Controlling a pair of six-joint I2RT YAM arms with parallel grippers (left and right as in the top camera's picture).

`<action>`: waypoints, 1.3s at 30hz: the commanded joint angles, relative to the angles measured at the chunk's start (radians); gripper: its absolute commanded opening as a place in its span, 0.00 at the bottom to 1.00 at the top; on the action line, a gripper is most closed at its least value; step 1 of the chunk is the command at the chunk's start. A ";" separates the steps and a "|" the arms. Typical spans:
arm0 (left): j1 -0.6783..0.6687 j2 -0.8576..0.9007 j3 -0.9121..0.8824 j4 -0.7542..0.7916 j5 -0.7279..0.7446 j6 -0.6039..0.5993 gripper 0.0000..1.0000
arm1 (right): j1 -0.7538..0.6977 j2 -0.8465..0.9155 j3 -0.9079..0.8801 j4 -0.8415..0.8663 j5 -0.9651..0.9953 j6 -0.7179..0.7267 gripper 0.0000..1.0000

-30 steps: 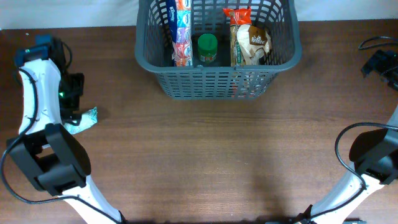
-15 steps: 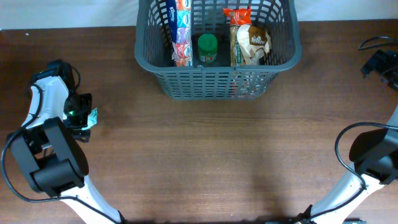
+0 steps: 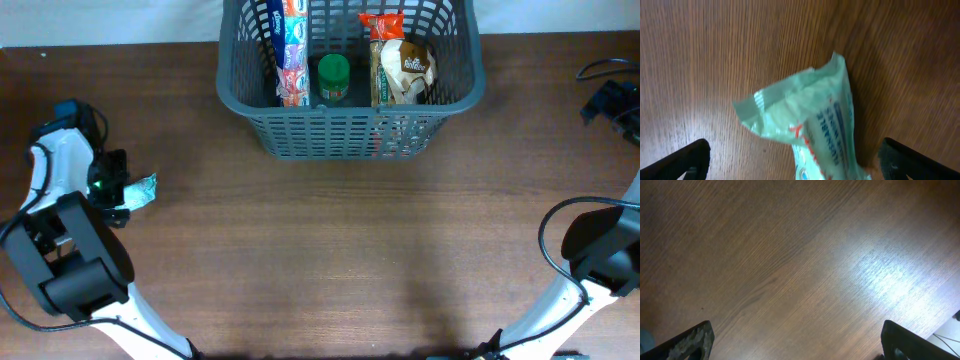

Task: Pack container
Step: 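Move the left gripper toward the mint-green wrapped item, then close the left gripper on the mint-green wipes pack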

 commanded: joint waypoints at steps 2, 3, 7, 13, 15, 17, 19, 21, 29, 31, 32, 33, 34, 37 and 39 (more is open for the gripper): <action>0.005 0.013 -0.018 0.018 0.007 -0.001 0.99 | -0.006 0.003 -0.004 0.001 0.018 0.009 0.99; 0.005 0.014 -0.021 0.025 0.013 0.003 0.99 | -0.006 0.003 -0.004 0.001 0.018 0.009 0.99; 0.003 0.036 -0.031 0.051 0.038 0.033 0.99 | -0.006 0.003 -0.004 0.001 0.018 0.009 0.99; 0.003 0.094 -0.031 0.051 0.063 0.042 0.99 | -0.006 0.003 -0.004 0.001 0.018 0.009 0.99; 0.003 0.104 -0.031 0.051 0.063 0.043 0.99 | -0.006 0.003 -0.004 0.001 0.018 0.009 0.99; 0.003 0.112 -0.031 0.051 0.063 0.043 0.99 | -0.006 0.003 -0.004 0.001 0.018 0.009 0.99; 0.003 0.121 -0.031 0.054 0.063 0.043 0.99 | -0.006 0.003 -0.004 0.001 0.018 0.009 0.99; 0.003 0.132 -0.031 0.054 0.064 0.043 0.99 | -0.006 0.003 -0.004 0.001 0.018 0.009 0.99; 0.003 0.143 -0.031 0.051 0.077 0.066 0.13 | -0.006 0.003 -0.004 0.001 0.018 0.009 0.99; 0.003 0.143 -0.031 0.051 0.101 0.066 0.02 | -0.006 0.003 -0.004 0.001 0.018 0.009 0.99; 0.003 0.143 -0.030 0.051 0.113 0.067 0.02 | -0.006 0.003 -0.004 0.001 0.018 0.009 0.99; 0.002 0.143 -0.030 0.051 0.130 0.078 0.02 | -0.006 0.003 -0.004 0.001 0.018 0.009 0.99; 0.001 0.143 -0.028 0.051 0.145 0.094 0.02 | -0.006 0.003 -0.004 0.001 0.018 0.009 0.99; -0.013 0.140 0.008 0.050 0.170 0.189 0.02 | -0.006 0.003 -0.004 0.001 0.018 0.009 0.99; -0.031 0.127 0.070 0.042 0.164 0.284 0.02 | -0.006 0.003 -0.004 0.001 0.018 0.009 0.99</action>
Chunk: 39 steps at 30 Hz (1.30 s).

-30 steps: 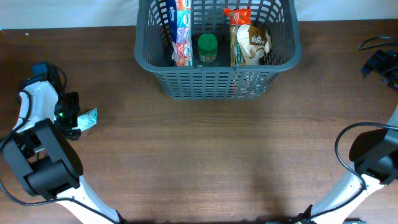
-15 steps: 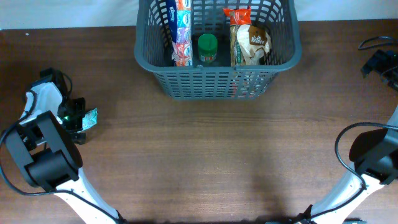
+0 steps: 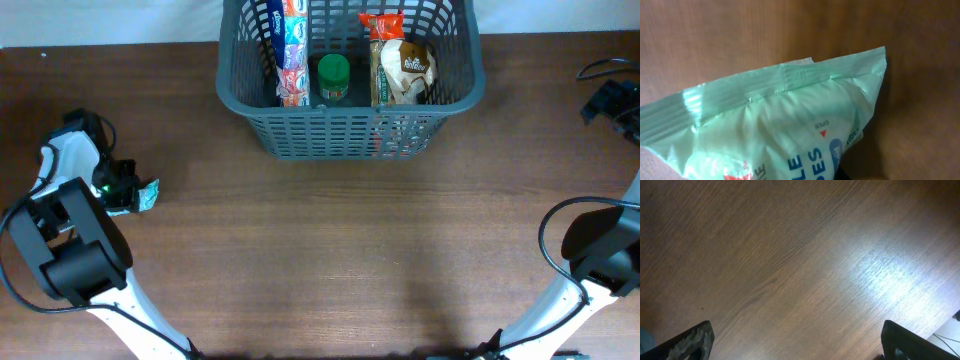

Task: Pack container
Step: 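Close the left gripper on the mint-green wipes pack, then lift the wipes pack with the left gripper and carry it over the basket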

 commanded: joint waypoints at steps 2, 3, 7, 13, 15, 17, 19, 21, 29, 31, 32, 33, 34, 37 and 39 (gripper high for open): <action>-0.047 -0.003 0.152 -0.027 0.021 0.211 0.02 | -0.006 0.003 -0.004 0.001 0.019 0.009 0.99; -0.059 -0.025 0.212 -0.049 -0.006 0.237 0.02 | -0.006 0.003 -0.004 0.001 0.019 0.009 0.99; -0.115 -0.107 0.491 -0.081 -0.049 0.376 0.02 | -0.006 0.003 -0.004 0.001 0.019 0.009 0.99; -0.303 -0.167 0.940 -0.071 -0.042 0.617 0.02 | -0.006 0.003 -0.004 0.001 0.019 0.009 0.99; -0.410 -0.167 1.049 -0.051 -0.043 0.735 0.02 | -0.006 0.003 -0.004 0.001 0.019 0.009 0.99; -0.509 -0.167 1.100 -0.028 -0.070 0.806 0.02 | -0.006 0.003 -0.004 0.001 0.019 0.009 0.99; -0.611 -0.167 1.115 0.003 -0.138 0.848 0.02 | -0.006 0.003 -0.004 0.001 0.019 0.009 0.99; -0.704 -0.161 1.110 0.038 -0.213 0.865 0.02 | -0.006 0.003 -0.004 0.001 0.019 0.009 0.99; -0.827 -0.030 1.109 0.114 -0.235 0.864 0.01 | -0.006 0.003 -0.004 0.001 0.019 0.009 0.99; -0.826 0.018 1.109 0.113 -0.232 0.864 0.02 | -0.006 0.003 -0.004 0.001 0.019 0.009 0.99; -0.826 0.042 1.108 0.111 -0.228 0.864 0.02 | -0.006 0.003 -0.004 0.001 0.019 0.009 0.99; -0.826 0.069 1.108 0.106 -0.223 0.864 0.02 | -0.006 0.003 -0.004 0.001 0.019 0.009 0.99; -0.826 0.091 1.108 0.103 -0.217 0.864 0.02 | -0.006 0.003 -0.004 0.001 0.019 0.009 0.99; -0.827 0.155 1.108 0.086 -0.169 0.859 0.02 | -0.006 0.003 -0.004 0.001 0.019 0.009 0.99; -0.827 0.189 1.108 0.068 -0.159 0.835 0.02 | -0.006 0.003 -0.004 0.001 0.019 0.009 0.99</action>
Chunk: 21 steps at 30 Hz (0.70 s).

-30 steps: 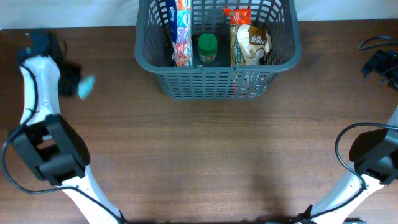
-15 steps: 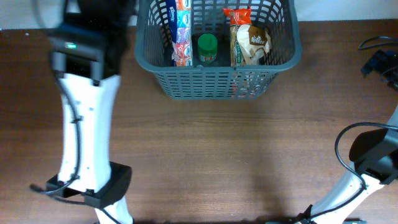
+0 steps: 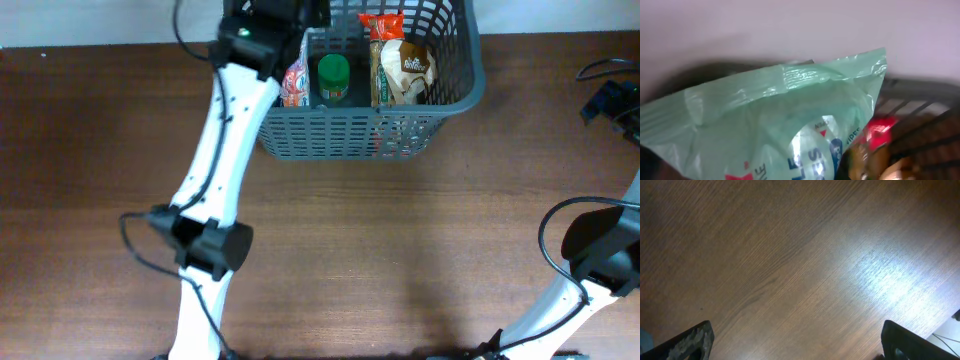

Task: Pack container
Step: 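Lift the wipes pack with the left gripper and carry it over the basket, then lower the wipes pack into the basket and open the left gripper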

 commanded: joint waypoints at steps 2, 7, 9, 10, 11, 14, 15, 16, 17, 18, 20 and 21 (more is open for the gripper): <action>0.000 0.060 -0.001 -0.022 0.029 -0.011 0.02 | -0.006 0.003 -0.004 0.001 0.016 0.009 0.99; 0.000 0.116 -0.001 -0.048 0.031 -0.010 0.02 | -0.006 0.003 -0.004 0.001 0.016 0.009 0.99; 0.000 0.129 -0.001 -0.065 0.031 -0.010 0.02 | -0.006 0.003 -0.004 0.001 0.016 0.009 0.99; 0.000 0.138 -0.001 -0.073 0.031 -0.010 0.02 | -0.006 0.003 -0.004 0.001 0.016 0.009 0.99; 0.000 0.139 -0.001 -0.080 0.031 -0.010 0.02 | -0.006 0.003 -0.004 0.001 0.016 0.009 0.99; 0.000 0.151 -0.001 -0.092 0.031 -0.010 0.02 | -0.006 0.003 -0.004 0.001 0.016 0.009 0.99; 0.000 0.156 -0.001 -0.098 0.031 -0.010 0.02 | -0.006 0.003 -0.004 0.001 0.016 0.009 0.99; 0.000 0.162 -0.001 -0.108 0.031 -0.011 0.02 | -0.006 0.003 -0.004 0.001 0.016 0.009 0.99; -0.002 0.171 -0.001 -0.115 0.031 -0.010 0.02 | -0.006 0.003 -0.004 0.001 0.016 0.009 0.99; -0.005 0.176 -0.001 -0.127 0.031 -0.010 0.02 | -0.006 0.003 -0.004 0.001 0.016 0.009 0.99; -0.005 0.193 -0.001 -0.149 0.031 -0.011 0.02 | -0.006 0.003 -0.004 0.001 0.016 0.009 0.99; -0.005 0.201 -0.002 -0.154 0.031 -0.011 0.02 | -0.006 0.003 -0.004 0.001 0.016 0.009 0.99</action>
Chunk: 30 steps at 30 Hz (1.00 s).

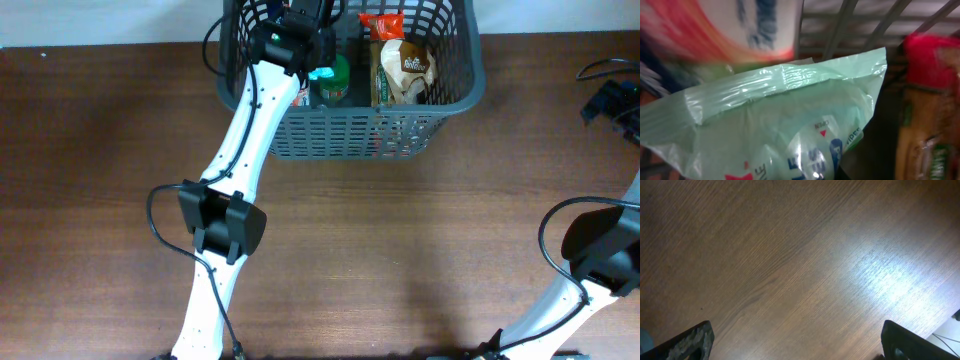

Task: Pack container
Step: 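Lower the wipes pack into the basket and open the left gripper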

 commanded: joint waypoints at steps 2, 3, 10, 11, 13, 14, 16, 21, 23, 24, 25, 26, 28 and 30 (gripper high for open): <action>-0.004 0.043 0.001 -0.020 0.007 -0.010 0.02 | -0.006 0.003 -0.004 0.001 0.016 0.009 0.99; -0.004 0.046 -0.002 -0.020 0.007 -0.010 0.02 | -0.006 0.003 -0.004 0.001 0.016 0.009 0.99; -0.003 0.048 -0.004 -0.019 0.007 -0.009 0.56 | -0.006 0.003 -0.004 0.001 0.016 0.009 0.99; -0.003 0.048 -0.004 -0.019 0.006 -0.009 0.61 | -0.006 0.003 -0.004 0.001 0.016 0.009 0.99; -0.002 0.048 -0.004 -0.019 0.006 -0.009 0.67 | -0.006 0.003 -0.004 0.001 0.016 0.009 0.99; -0.002 0.048 -0.004 -0.019 0.005 -0.009 0.68 | -0.006 0.003 -0.004 0.001 0.016 0.009 0.99; -0.002 0.048 -0.004 -0.018 0.003 -0.008 0.71 | -0.006 0.003 -0.004 0.001 0.016 0.009 0.99; 0.003 0.043 0.014 -0.018 0.003 -0.005 0.79 | -0.006 0.003 -0.004 0.001 0.016 0.009 0.99; 0.009 0.028 0.041 -0.024 0.003 -0.001 0.82 | -0.006 0.003 -0.004 0.001 0.016 0.009 0.99; 0.013 0.015 0.061 -0.028 0.002 -0.001 0.86 | -0.006 0.003 -0.004 0.001 0.016 0.009 0.99; 0.020 -0.002 0.082 -0.031 -0.002 -0.002 0.87 | -0.006 0.003 -0.004 0.001 0.016 0.009 0.99; 0.027 -0.018 0.103 -0.032 -0.009 -0.002 0.92 | -0.006 0.003 -0.004 0.001 0.016 0.009 0.99; 0.044 -0.061 0.150 -0.039 -0.034 -0.001 0.96 | -0.006 0.003 -0.004 0.001 0.016 0.009 0.99; 0.065 -0.109 0.195 -0.052 -0.064 -0.001 0.99 | -0.006 0.003 -0.004 0.001 0.016 0.009 0.99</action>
